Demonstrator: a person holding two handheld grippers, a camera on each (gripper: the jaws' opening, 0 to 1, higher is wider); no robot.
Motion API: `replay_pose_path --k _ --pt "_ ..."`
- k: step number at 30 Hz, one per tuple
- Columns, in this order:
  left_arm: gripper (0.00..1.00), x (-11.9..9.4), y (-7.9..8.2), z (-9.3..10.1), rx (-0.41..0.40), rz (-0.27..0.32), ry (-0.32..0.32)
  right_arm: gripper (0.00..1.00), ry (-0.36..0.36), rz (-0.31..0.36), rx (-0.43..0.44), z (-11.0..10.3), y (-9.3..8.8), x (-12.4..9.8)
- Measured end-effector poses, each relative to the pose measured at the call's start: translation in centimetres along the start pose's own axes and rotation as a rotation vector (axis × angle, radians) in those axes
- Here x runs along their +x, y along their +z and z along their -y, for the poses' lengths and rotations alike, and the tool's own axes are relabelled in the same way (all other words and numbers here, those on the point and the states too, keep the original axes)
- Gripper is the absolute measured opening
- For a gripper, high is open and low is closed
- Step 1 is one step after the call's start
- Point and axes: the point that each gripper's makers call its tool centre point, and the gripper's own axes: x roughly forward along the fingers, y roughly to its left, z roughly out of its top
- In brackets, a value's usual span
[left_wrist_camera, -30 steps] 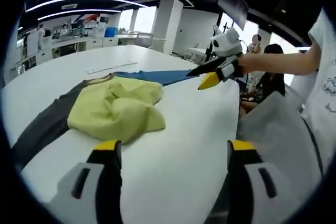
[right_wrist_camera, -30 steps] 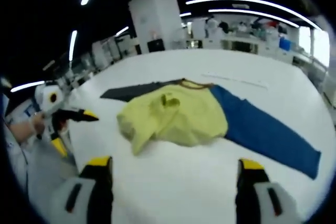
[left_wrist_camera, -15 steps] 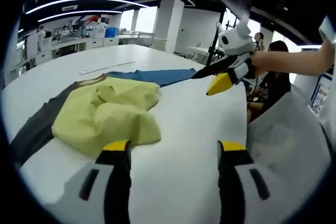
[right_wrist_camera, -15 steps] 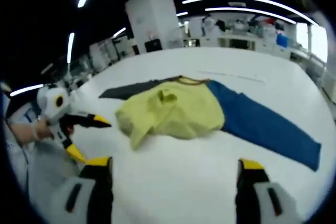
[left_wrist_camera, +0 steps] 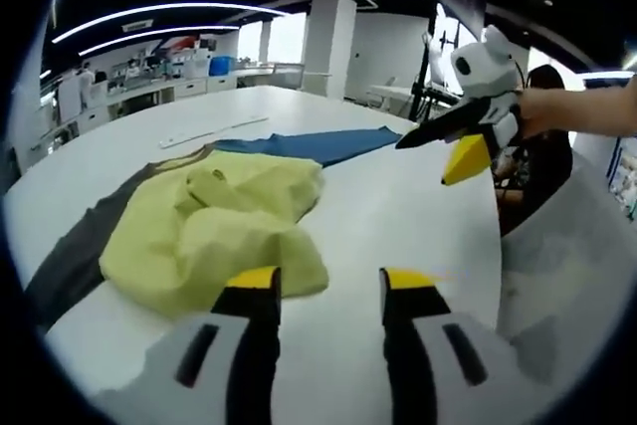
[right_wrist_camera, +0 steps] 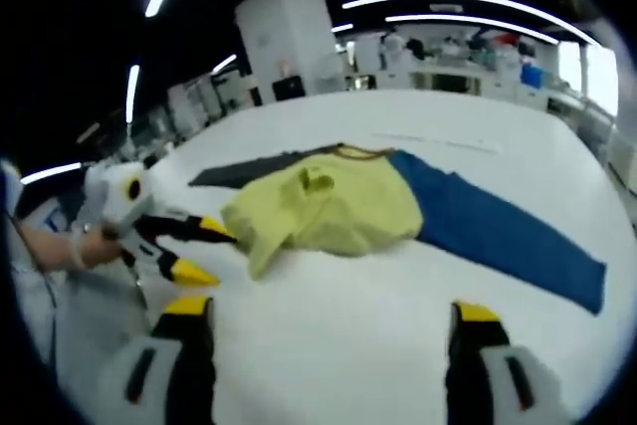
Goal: Fold the garment on the visible template until the final outline fits inside the template.
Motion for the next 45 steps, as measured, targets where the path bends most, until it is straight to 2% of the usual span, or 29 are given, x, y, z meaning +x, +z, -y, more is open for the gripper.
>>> replay_pose_path --k 9,22,27,31,32,33,35,39,45 --pt "0.26 2.4 -1.2 -0.6 0.025 -0.050 0.045 0.96 0.002 -0.028 -0.017 -0.5 -0.8 -0.3" --pt "0.19 3.3 -2.3 -1.5 0.048 -0.109 0.065 0.95 0.004 -0.026 0.000 -0.6 -1.2 -0.1" --pt "0.12 3.3 -2.1 -1.9 0.039 -0.110 0.086 0.95 0.008 -0.031 0.003 -0.7 -1.5 0.0" --pt "0.01 3.3 -2.2 -2.5 0.070 -0.119 0.099 0.95 0.015 -0.037 0.004 -0.9 -1.7 0.2" --pt "0.00 3.2 -2.3 -2.7 0.061 -0.120 0.100 0.94 0.016 -0.037 0.004 -1.0 -1.7 0.2" --pt "0.00 2.9 -2.3 -3.0 0.031 -0.119 0.127 0.94 0.017 -0.037 0.004 -1.0 -1.7 0.3" --pt "0.00 2.4 -1.8 -2.7 0.045 -0.095 0.132 0.92 0.028 -0.032 0.008 -1.4 -1.5 0.5" --pt "0.00 1.2 -0.9 -3.0 0.005 -0.067 0.137 0.90 0.038 -0.031 0.003 -1.9 -1.1 1.1" --pt "0.00 -1.1 0.1 -4.7 -0.069 -0.014 0.179 0.83 0.065 -0.027 -0.014 -2.7 -0.1 2.3"
